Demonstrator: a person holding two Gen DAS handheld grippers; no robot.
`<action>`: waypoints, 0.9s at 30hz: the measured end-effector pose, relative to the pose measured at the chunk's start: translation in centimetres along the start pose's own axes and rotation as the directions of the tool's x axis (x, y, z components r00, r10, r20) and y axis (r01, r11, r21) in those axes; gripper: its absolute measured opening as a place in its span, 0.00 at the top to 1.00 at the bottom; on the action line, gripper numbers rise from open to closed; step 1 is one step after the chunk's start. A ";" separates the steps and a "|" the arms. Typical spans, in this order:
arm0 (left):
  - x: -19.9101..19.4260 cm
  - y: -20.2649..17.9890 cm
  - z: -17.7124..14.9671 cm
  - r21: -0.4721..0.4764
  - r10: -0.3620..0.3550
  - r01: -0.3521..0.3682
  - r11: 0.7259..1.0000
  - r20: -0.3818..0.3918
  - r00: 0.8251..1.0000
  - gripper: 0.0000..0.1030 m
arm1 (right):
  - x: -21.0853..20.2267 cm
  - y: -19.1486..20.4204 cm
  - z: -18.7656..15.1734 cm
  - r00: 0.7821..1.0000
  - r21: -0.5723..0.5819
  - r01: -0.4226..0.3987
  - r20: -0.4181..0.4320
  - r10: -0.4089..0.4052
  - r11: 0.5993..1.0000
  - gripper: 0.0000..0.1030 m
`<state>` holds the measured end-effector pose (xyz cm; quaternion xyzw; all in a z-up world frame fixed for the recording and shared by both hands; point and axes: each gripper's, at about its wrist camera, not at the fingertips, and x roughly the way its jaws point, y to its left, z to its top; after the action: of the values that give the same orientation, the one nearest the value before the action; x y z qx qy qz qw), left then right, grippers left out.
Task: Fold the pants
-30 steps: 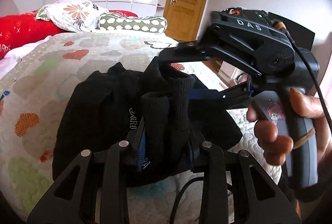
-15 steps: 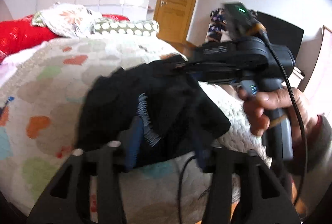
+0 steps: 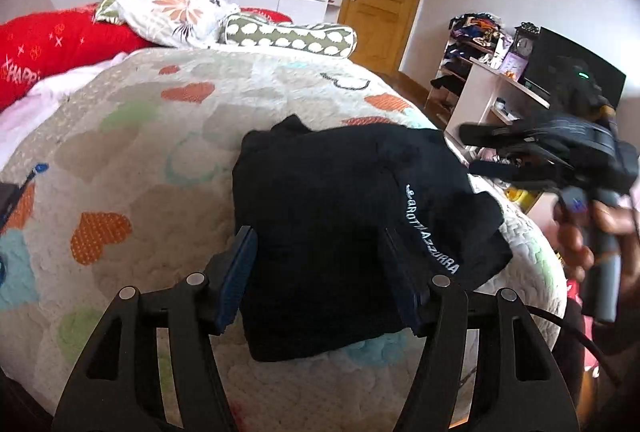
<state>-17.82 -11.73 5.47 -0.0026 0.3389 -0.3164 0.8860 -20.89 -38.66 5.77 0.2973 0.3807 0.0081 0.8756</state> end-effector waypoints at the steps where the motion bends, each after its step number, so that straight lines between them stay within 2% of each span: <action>1: 0.1 0.1 -0.1 -0.008 -0.005 0.005 1.000 0.002 1.000 0.39 | -0.1 0.1 -0.6 0.999 0.012 -0.032 -0.012 0.033 0.999 0.23; 4: 0.2 -0.1 -0.1 0.000 0.001 -0.001 1.000 0.005 1.000 0.38 | 0.6 0.2 -1.7 0.995 0.043 -0.082 -0.051 0.084 0.996 0.23; 6: 0.4 -0.1 -0.2 0.003 0.006 -0.006 1.000 0.006 1.000 0.38 | 2.0 0.7 -2.2 0.993 0.038 -0.085 -0.084 0.088 0.996 0.23; 7: 0.4 -0.1 -0.2 0.003 0.007 -0.007 1.000 0.005 1.000 0.38 | 3.1 1.1 -2.4 0.992 0.023 -0.081 -0.099 0.083 0.996 0.29; 8: 0.3 -0.1 -0.2 0.001 0.008 -0.008 1.000 0.003 1.000 0.38 | 3.9 1.5 -2.5 0.990 0.014 -0.091 -0.104 0.092 0.996 0.56; 9: 0.2 -0.1 -0.1 0.000 0.014 -0.014 1.000 -0.001 1.000 0.38 | 4.6 2.0 -2.7 0.989 0.003 -0.090 -0.114 0.090 0.996 0.67; 11: -0.2 0.1 0.7 0.001 0.010 -0.010 1.000 -0.007 1.000 0.38 | 4.1 3.2 -2.7 0.992 -0.067 -0.092 -0.091 0.086 0.994 0.80; 14: -1.4 0.4 2.3 -0.011 0.000 0.001 1.000 0.052 0.999 0.38 | 1.2 4.4 -2.0 0.997 -0.145 -0.081 -0.023 0.079 0.986 0.81; 16: -1.4 0.5 2.7 -0.031 -0.011 0.013 0.999 0.062 0.998 0.33 | -0.5 3.7 -2.1 1.000 -0.162 0.017 0.012 -0.015 0.987 0.81; 18: -0.1 0.5 2.0 -0.051 -0.015 0.016 0.999 0.012 1.000 0.32 | -0.6 2.1 -2.6 0.998 -0.138 0.063 -0.002 -0.064 0.988 0.81; 20: 1.8 0.1 0.9 -0.041 -0.003 0.000 0.999 -0.066 0.998 0.32 | 0.5 0.3 -3.0 0.997 -0.078 0.059 -0.051 -0.063 0.995 0.80; 22: 2.4 0.2 0.2 -0.049 0.009 -0.014 0.999 -0.087 0.996 0.32 | 0.8 -0.6 -3.2 0.996 -0.032 0.061 -0.065 -0.063 0.998 0.71; 24: 1.9 0.3 0.4 -0.056 0.004 -0.009 0.998 -0.085 0.996 0.32 | -0.6 -0.4 -2.9 0.997 -0.038 0.056 -0.046 -0.058 0.998 0.60; 27: 0.3 0.6 1.7 -0.044 0.039 -0.041 0.998 -0.039 0.998 0.32 | -3.3 0.4 -2.0 0.987 -0.080 0.156 0.044 -0.153 0.985 0.57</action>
<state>-16.34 -11.80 6.49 -0.0099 0.3626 -0.2909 0.8853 -24.48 -38.09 7.05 0.2305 0.3855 -0.0495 0.8921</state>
